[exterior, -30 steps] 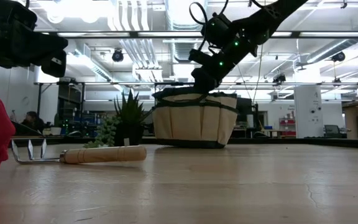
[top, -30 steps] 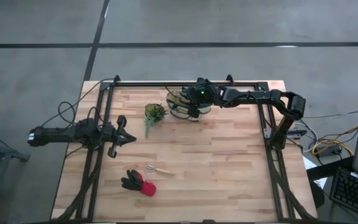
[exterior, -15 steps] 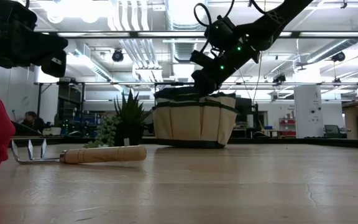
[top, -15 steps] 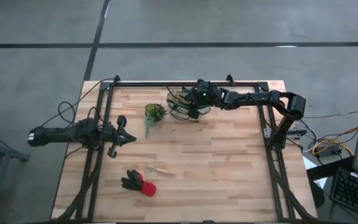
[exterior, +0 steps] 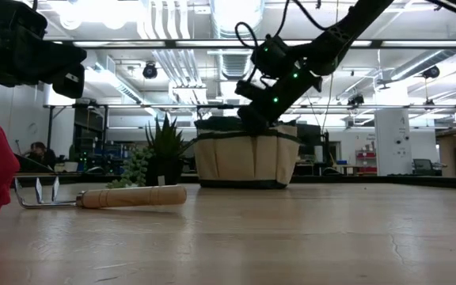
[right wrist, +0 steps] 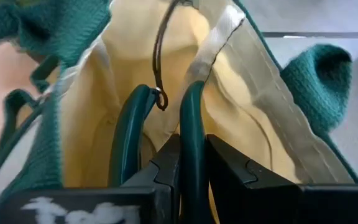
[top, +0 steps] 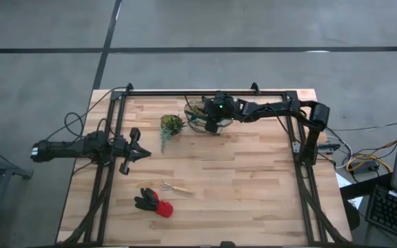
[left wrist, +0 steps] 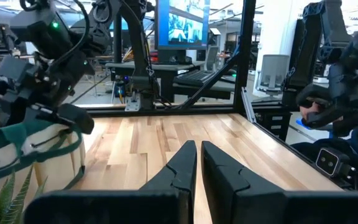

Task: Pick & Place Garden tools in Gardening bag
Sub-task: Put the green shear scissors into the gardening bag, then put the brown hand rake into the gardening bag

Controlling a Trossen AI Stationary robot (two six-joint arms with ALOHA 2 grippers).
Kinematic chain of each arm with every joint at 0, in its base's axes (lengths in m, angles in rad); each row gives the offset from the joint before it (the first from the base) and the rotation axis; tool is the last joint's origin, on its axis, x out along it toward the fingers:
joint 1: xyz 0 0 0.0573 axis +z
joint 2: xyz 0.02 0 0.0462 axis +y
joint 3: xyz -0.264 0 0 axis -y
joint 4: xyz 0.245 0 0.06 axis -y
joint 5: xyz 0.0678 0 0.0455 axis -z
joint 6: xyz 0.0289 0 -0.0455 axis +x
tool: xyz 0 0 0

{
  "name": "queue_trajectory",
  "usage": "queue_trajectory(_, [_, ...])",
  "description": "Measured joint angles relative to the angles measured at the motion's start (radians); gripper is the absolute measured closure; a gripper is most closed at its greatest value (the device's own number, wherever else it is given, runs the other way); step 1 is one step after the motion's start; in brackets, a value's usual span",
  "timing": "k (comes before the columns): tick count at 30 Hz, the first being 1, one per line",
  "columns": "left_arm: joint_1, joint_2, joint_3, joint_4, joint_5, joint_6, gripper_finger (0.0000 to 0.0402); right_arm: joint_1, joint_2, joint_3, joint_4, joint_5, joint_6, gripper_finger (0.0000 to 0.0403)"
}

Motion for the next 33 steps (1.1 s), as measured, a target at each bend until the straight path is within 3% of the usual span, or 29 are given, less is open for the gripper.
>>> queue_trajectory(17, [0.0, 0.0, 0.0, 0.0, 0.0, 0.0, 0.0374, -0.003, 0.038, 0.088, -0.116, 0.017, 0.075, 0.0346])
queue_trajectory(33, [0.0, 0.0, 0.0, 0.0, 0.0, 0.0, 0.0374, 0.001, 0.035, 0.087, -0.176, 0.013, 0.089, 0.0258])
